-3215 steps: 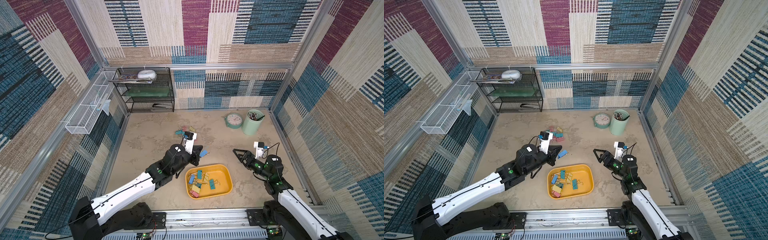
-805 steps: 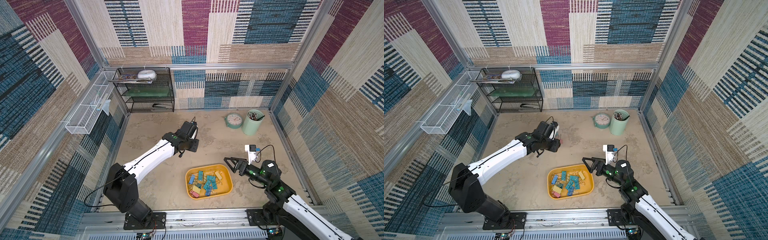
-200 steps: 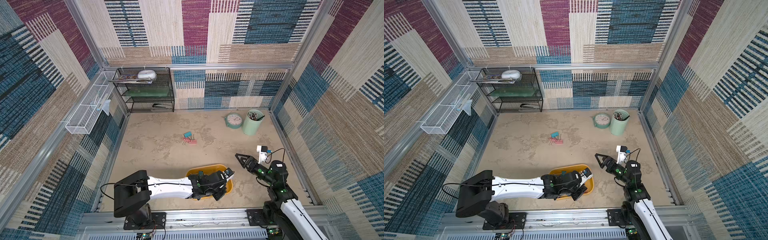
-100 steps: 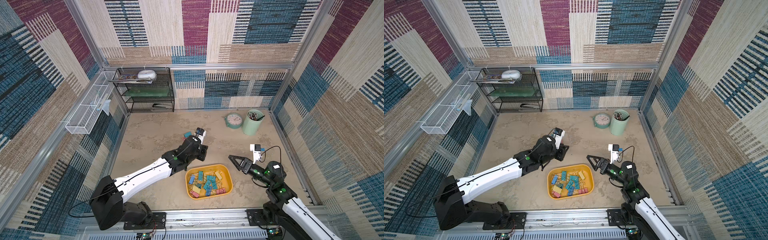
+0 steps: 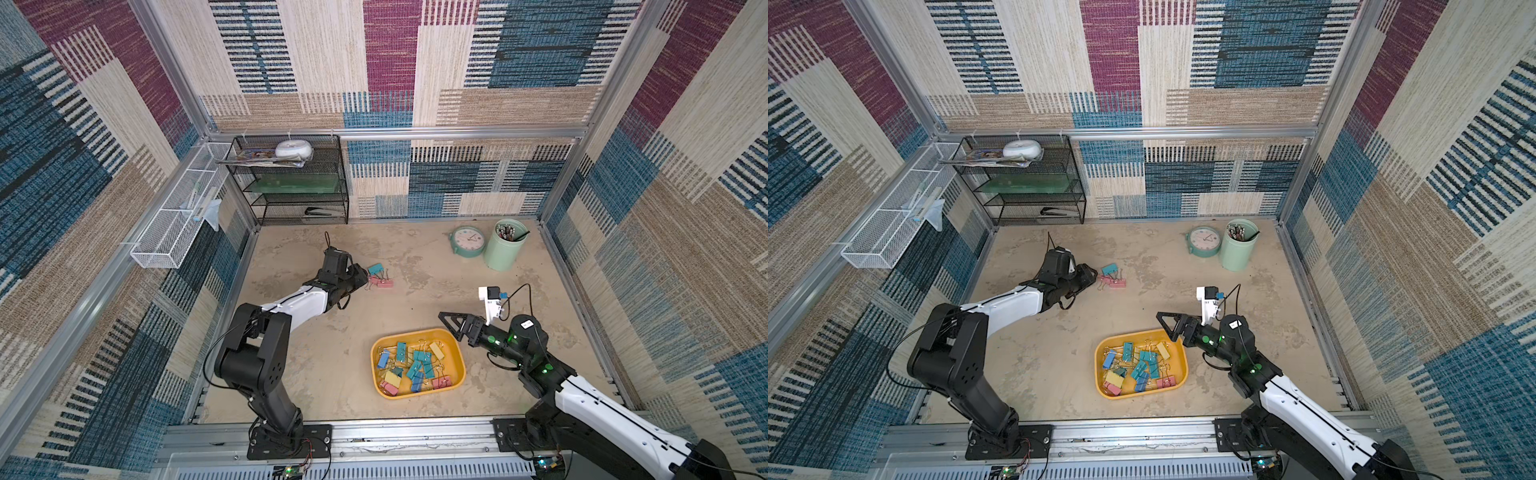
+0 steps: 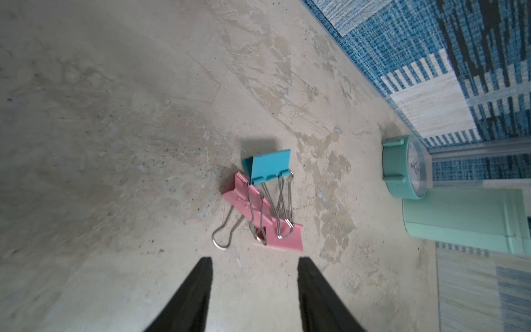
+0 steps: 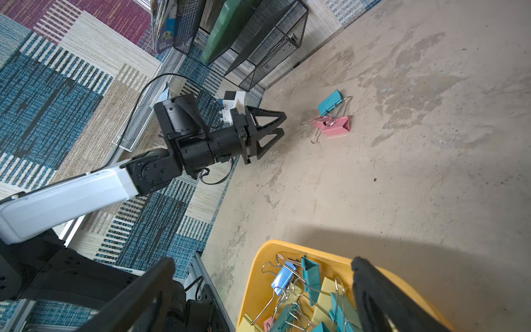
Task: Put the binder clips in the storage box
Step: Pick up the binder clip at the center of the board.
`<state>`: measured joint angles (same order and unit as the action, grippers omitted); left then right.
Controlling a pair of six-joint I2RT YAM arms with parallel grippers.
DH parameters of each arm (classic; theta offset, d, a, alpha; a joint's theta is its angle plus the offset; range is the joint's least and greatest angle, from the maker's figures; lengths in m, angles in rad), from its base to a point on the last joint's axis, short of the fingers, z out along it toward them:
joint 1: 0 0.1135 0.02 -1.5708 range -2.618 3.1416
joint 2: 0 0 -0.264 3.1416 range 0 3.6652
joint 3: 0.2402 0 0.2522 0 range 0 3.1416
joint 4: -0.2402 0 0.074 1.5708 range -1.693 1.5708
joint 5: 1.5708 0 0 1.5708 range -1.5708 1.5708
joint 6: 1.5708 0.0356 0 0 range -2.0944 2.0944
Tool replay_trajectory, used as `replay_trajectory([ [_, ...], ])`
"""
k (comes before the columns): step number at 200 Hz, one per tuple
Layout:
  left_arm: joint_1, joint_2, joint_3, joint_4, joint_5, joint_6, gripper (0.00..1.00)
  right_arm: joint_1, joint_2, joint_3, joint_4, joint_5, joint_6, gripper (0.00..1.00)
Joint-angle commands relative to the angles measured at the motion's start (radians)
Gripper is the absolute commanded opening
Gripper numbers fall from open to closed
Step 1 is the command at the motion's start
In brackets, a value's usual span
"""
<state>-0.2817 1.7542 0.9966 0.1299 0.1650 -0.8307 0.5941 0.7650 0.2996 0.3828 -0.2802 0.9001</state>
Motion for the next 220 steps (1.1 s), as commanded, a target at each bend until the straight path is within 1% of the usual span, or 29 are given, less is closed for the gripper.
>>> replay_trajectory([
  [1,0.012,0.071,0.024,0.138,0.124,-0.112,0.62,0.001,0.007,0.014,0.023,0.031,-0.034,0.99],
  [24,0.014,0.147,0.063,0.165,0.181,-0.147,0.62,0.001,0.005,0.016,0.004,0.053,-0.043,0.99],
  [38,0.014,0.18,0.079,0.169,0.19,-0.157,0.58,0.001,0.005,0.016,-0.001,0.06,-0.047,0.99],
  [49,0.014,0.19,0.085,0.168,0.182,-0.152,0.49,0.001,0.006,0.017,-0.001,0.062,-0.049,0.99],
  [71,0.016,0.187,0.085,0.135,0.155,-0.135,0.26,0.001,0.008,0.021,-0.007,0.064,-0.053,0.99],
  [87,0.016,0.175,0.079,0.103,0.144,-0.124,0.14,0.001,0.008,0.022,-0.01,0.068,-0.055,0.99],
  [102,0.016,0.16,0.074,0.058,0.131,-0.107,0.05,0.002,0.011,0.022,-0.012,0.074,-0.056,0.99],
  [116,0.016,0.137,0.063,0.022,0.112,-0.086,0.0,0.001,0.012,0.024,-0.018,0.075,-0.059,0.99],
  [148,0.015,0.043,0.016,-0.045,0.088,-0.033,0.0,0.002,0.001,0.028,-0.064,0.094,-0.071,0.99],
  [176,0.005,-0.078,-0.045,-0.086,0.117,0.015,0.0,0.001,-0.015,0.0,-0.071,0.159,-0.04,0.99],
  [197,-0.044,-0.188,-0.081,-0.154,0.111,0.087,0.0,0.0,0.002,-0.002,-0.088,0.191,-0.052,0.99],
  [220,-0.141,-0.31,-0.069,-0.299,0.054,0.208,0.0,-0.026,0.04,0.003,-0.093,0.19,-0.068,0.99],
])
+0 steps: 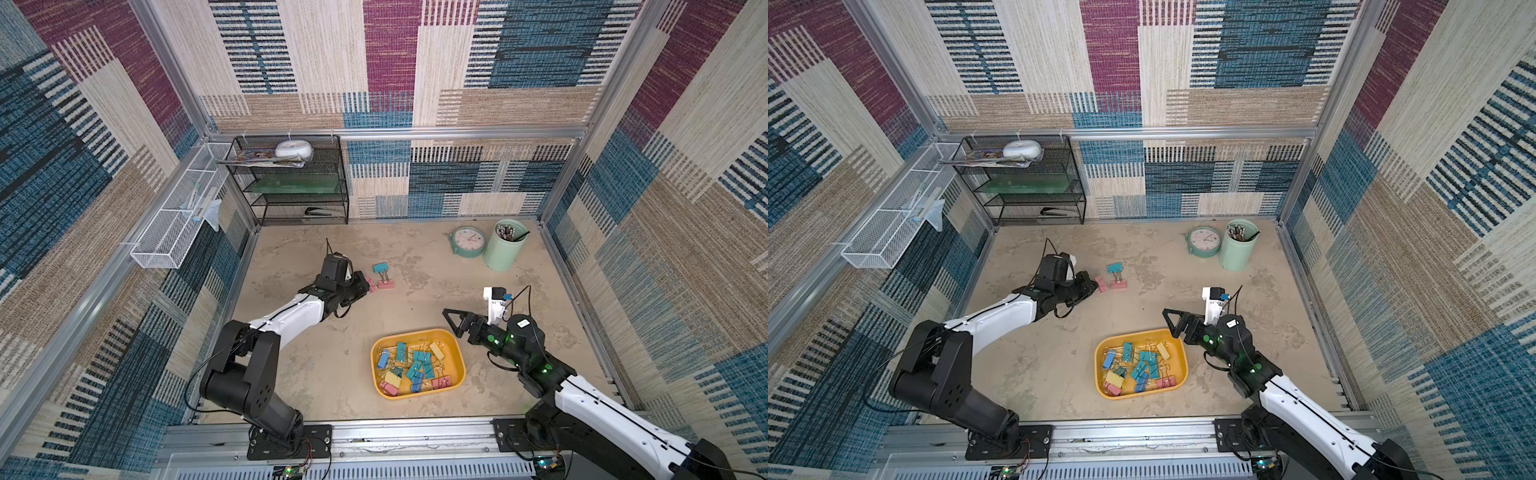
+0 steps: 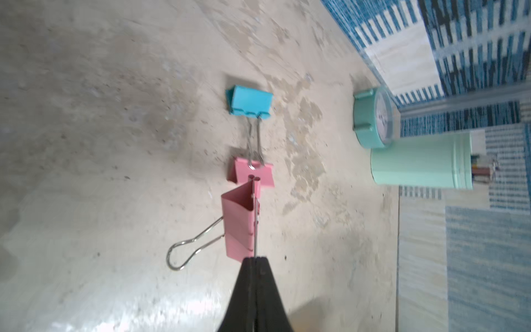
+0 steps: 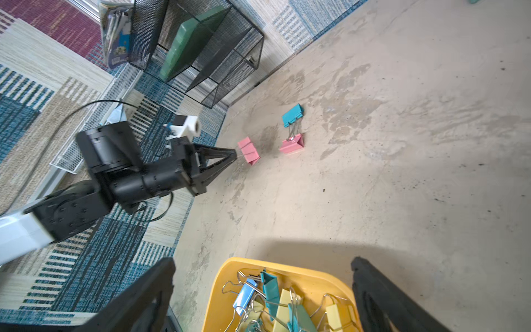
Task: Put the binder clips in the storage box
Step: Pick up the binder clip at the center of the board, then place the binder clip in the storage box.
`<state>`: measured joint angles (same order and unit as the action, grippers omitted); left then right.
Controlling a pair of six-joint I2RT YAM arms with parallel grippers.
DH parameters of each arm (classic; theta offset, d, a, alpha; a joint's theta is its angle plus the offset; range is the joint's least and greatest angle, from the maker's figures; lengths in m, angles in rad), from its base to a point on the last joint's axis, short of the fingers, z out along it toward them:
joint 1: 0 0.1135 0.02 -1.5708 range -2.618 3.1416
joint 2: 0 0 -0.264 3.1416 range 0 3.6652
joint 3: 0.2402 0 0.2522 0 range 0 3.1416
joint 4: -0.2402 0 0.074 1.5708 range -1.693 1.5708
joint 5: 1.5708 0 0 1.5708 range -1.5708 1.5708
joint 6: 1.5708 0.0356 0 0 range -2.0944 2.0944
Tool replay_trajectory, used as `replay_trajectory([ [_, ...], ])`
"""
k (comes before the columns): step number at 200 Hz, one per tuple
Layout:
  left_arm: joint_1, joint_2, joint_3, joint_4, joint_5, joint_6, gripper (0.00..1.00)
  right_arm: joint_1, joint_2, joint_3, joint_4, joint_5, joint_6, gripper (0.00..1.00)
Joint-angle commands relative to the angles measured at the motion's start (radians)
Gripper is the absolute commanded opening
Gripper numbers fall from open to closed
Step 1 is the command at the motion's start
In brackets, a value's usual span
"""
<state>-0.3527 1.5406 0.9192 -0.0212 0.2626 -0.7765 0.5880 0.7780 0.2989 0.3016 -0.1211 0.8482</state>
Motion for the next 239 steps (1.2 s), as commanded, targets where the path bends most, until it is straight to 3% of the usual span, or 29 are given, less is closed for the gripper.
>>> replay_trajectory([
  [1,-0.077,-0.102,0.009,-0.154,-0.047,0.158,0.0,-0.022,0.028,0.003,-0.011,0.03,-0.017,0.99],
  [27,-0.247,-0.217,0.043,-0.281,-0.133,0.296,0.0,-0.11,0.061,-0.008,0.025,-0.031,-0.02,0.99],
  [48,-0.373,-0.25,0.071,-0.333,-0.133,0.411,0.0,-0.192,0.082,-0.023,0.054,-0.105,-0.003,0.99],
  [101,-0.639,-0.178,0.164,-0.402,-0.172,0.552,0.0,-0.256,0.041,-0.045,0.022,-0.116,-0.009,0.99],
  [114,-0.687,-0.135,0.177,-0.38,-0.127,0.56,0.0,-0.271,0.02,-0.063,0.021,-0.122,0.004,0.99],
  [137,-0.746,-0.049,0.176,-0.297,-0.04,0.523,0.0,-0.296,-0.017,-0.088,0.023,-0.14,0.032,0.99],
  [167,-0.797,0.045,0.182,-0.279,-0.139,0.511,0.0,-0.312,-0.058,-0.099,0.001,-0.157,0.041,0.99],
  [201,-0.799,0.125,0.188,-0.241,-0.09,0.494,0.0,-0.314,-0.08,-0.098,-0.015,-0.158,0.041,0.99],
  [227,-0.801,0.171,0.193,-0.254,-0.148,0.484,0.0,-0.315,-0.087,-0.098,-0.017,-0.17,0.049,0.99],
  [239,-0.801,0.184,0.197,-0.272,-0.172,0.485,0.05,-0.315,-0.096,-0.098,-0.023,-0.173,0.052,0.99],
])
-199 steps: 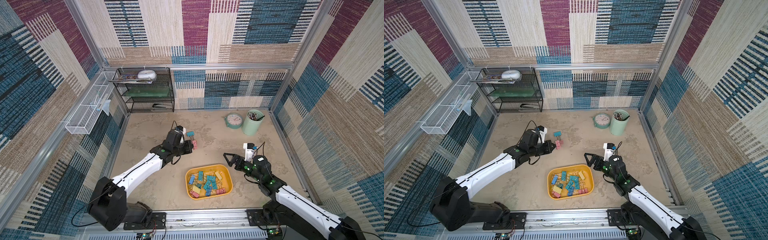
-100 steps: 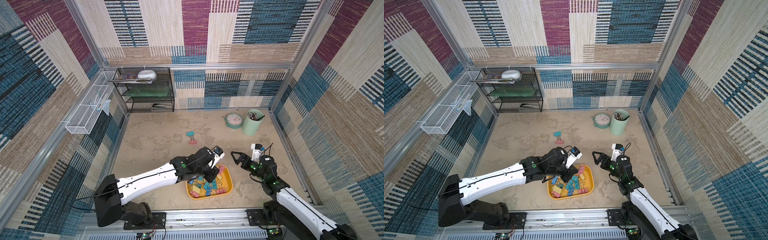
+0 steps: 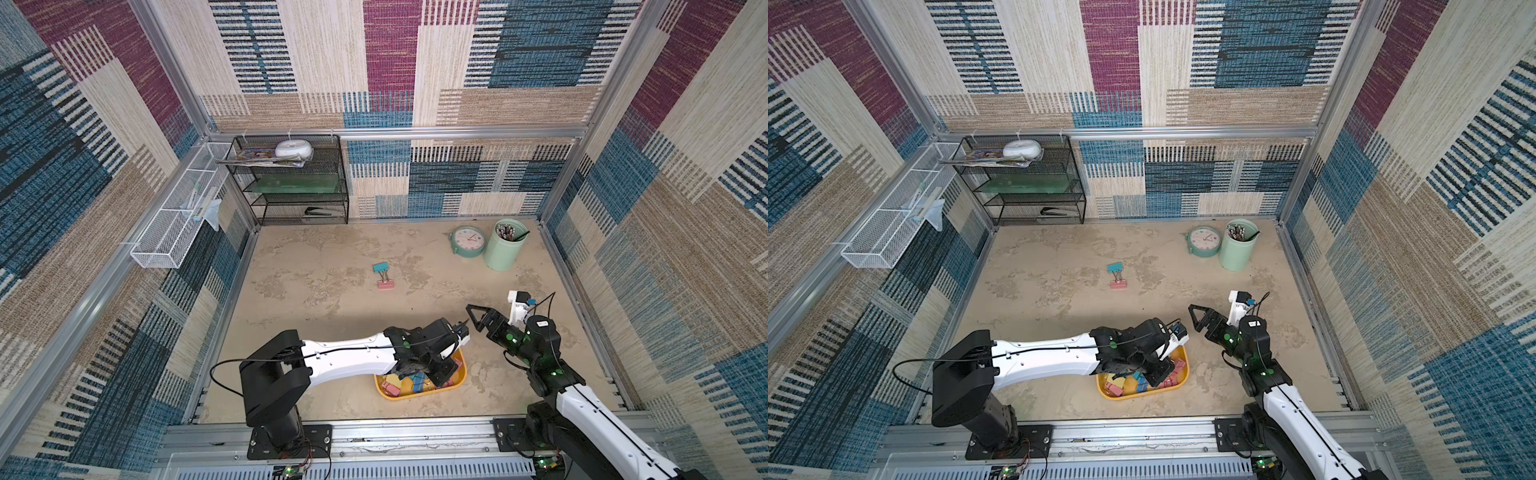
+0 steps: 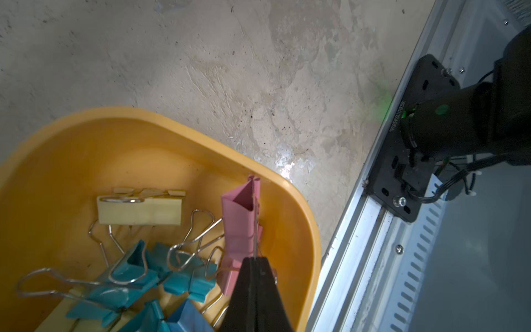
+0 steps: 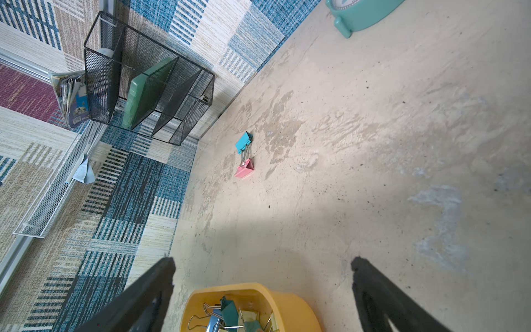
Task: Put the binder clips in the storage box
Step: Place the binder clip in the storage box, then pick up the binder clip at the center of the board.
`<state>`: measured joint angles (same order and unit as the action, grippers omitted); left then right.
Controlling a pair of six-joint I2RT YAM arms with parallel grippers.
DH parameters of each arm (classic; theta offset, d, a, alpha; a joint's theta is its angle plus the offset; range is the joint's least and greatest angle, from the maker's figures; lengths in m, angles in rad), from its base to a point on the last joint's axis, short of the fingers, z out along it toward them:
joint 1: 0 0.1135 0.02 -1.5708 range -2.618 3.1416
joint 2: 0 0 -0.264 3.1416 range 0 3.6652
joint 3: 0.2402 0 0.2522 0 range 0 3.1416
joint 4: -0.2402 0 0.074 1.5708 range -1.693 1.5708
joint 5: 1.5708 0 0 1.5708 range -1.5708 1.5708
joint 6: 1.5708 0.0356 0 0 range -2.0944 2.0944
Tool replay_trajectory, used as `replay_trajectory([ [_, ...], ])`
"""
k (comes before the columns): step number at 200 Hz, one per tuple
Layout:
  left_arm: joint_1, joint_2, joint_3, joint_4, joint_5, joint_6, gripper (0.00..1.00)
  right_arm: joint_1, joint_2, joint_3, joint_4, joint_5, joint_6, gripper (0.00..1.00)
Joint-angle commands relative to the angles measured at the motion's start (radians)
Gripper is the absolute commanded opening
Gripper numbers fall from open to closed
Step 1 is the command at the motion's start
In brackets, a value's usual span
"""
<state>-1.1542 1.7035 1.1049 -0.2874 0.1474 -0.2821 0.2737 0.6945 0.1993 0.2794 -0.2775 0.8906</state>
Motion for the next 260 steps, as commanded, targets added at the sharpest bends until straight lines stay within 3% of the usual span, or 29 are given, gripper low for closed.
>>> replay_trajectory([
  [1,0.0,0.022,0.011,-0.007,-0.059,-0.009,0.05,-0.001,-0.014,0.002,-0.001,-0.017,0.01,0.99],
  [59,0.002,-0.082,0.007,0.009,-0.1,-0.01,0.33,0.002,-0.079,0.021,0.0,-0.079,0.023,0.99],
  [87,0.029,-0.158,0.033,-0.009,-0.173,0.005,0.37,0.029,-0.09,0.014,0.052,-0.117,0.05,1.0],
  [109,0.128,-0.208,0.038,0.006,-0.186,-0.011,0.37,0.09,-0.091,0.021,0.067,-0.09,0.054,1.0],
  [140,0.358,-0.208,0.054,0.033,-0.128,-0.073,0.38,0.181,-0.081,0.045,0.072,-0.016,0.039,1.0],
  [180,0.562,-0.055,0.159,0.019,-0.118,-0.111,0.38,0.223,-0.037,0.065,0.09,0.015,0.028,1.0],
  [225,0.637,0.222,0.418,-0.138,-0.317,-0.043,0.43,0.231,-0.003,0.06,0.104,0.024,0.024,1.0],
  [240,0.646,0.318,0.519,-0.192,-0.333,-0.035,0.54,0.232,0.002,0.061,0.102,0.033,0.017,0.99],
  [260,0.651,0.438,0.651,-0.273,-0.375,-0.031,0.78,0.232,0.013,0.07,0.097,0.038,0.007,0.99],
])
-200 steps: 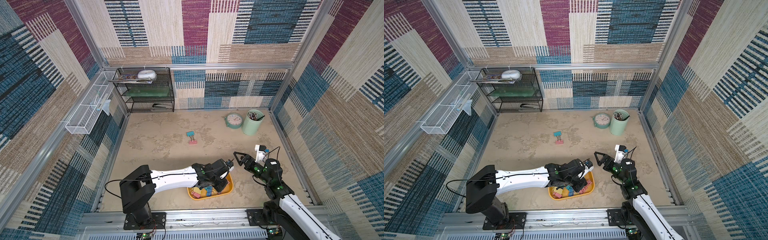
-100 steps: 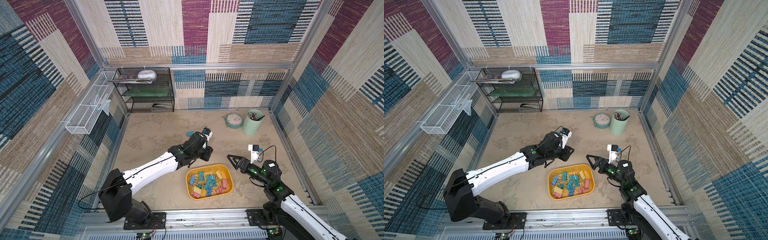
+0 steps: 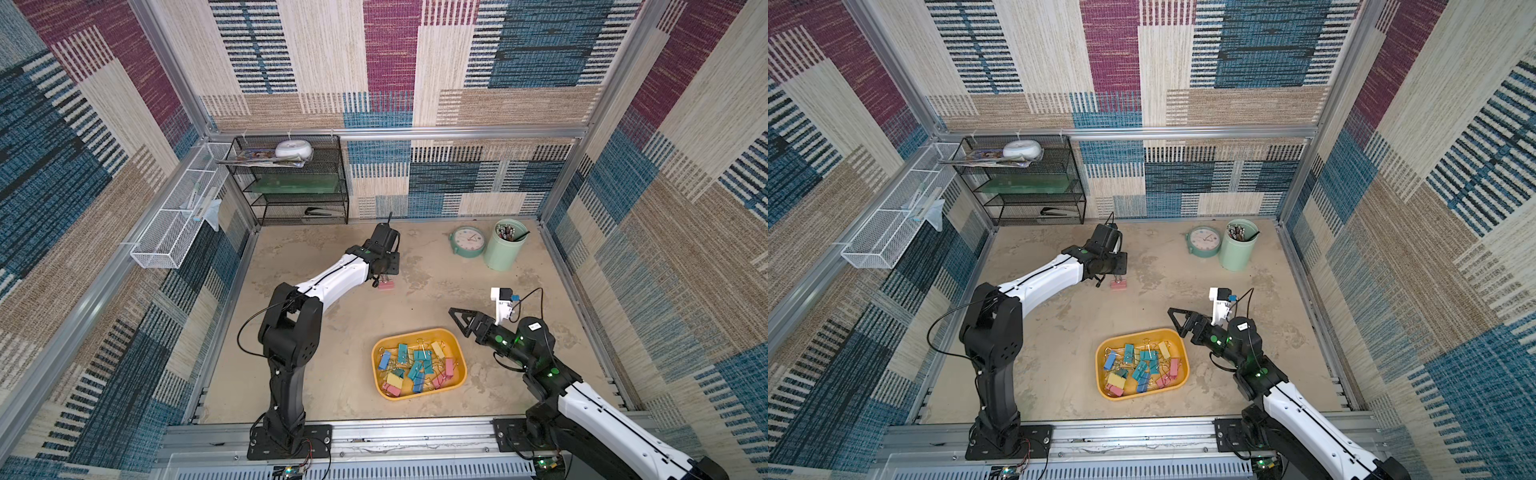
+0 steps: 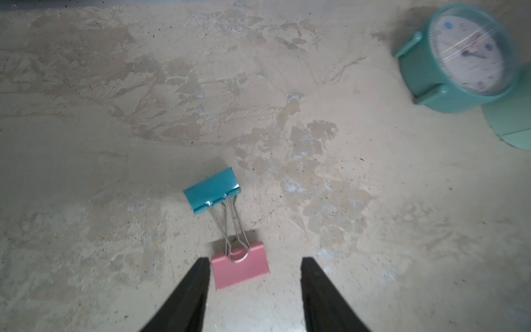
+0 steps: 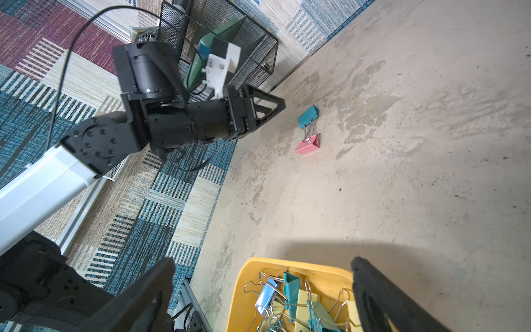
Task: Put the binder clips in the storage box
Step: Pick up the binder clip at the center of the board.
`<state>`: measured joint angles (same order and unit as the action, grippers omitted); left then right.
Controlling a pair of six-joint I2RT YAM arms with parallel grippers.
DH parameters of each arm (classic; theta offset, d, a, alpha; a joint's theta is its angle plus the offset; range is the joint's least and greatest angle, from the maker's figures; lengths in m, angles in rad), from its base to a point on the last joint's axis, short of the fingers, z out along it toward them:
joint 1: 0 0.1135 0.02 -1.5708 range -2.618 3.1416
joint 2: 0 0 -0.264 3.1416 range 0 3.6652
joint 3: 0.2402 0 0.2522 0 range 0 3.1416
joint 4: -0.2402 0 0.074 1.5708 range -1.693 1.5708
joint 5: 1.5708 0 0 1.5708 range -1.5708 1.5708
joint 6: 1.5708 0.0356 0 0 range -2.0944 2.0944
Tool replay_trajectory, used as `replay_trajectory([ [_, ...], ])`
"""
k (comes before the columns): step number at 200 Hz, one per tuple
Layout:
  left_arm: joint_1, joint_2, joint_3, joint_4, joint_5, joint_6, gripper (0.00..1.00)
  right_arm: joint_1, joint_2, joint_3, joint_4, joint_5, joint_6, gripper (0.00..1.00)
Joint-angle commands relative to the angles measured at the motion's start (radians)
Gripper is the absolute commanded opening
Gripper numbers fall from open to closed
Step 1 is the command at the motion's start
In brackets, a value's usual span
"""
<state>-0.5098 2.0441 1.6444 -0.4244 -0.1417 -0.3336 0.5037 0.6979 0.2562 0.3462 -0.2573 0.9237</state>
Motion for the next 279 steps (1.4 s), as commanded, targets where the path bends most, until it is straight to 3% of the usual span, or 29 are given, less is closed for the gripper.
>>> replay_trajectory([
  [1,0.007,0.104,0.115,-0.138,-0.088,0.021,0.79,0.002,0.01,0.013,0.03,0.018,-0.027,0.99],
  [20,0.016,0.197,0.226,-0.219,-0.118,0.015,0.89,0.002,0.021,0.027,0.025,0.012,-0.034,0.99],
  [50,0.035,0.281,0.302,-0.253,-0.107,-0.015,0.9,0.003,0.025,0.038,0.008,0.016,-0.051,0.99],
  [137,0.076,0.437,0.462,-0.347,-0.047,-0.079,0.74,0.003,0.06,0.075,-0.001,0.008,-0.078,0.99],
  [150,0.081,0.448,0.473,-0.359,-0.041,-0.079,0.68,0.003,0.061,0.079,-0.002,0.007,-0.078,0.99],
  [197,0.084,0.413,0.43,-0.358,0.017,-0.077,0.46,0.004,0.067,0.079,0.004,0.009,-0.071,0.99],
  [279,0.084,0.146,0.196,-0.234,0.057,-0.062,0.44,0.004,0.055,0.064,0.016,0.006,-0.04,0.99],
])
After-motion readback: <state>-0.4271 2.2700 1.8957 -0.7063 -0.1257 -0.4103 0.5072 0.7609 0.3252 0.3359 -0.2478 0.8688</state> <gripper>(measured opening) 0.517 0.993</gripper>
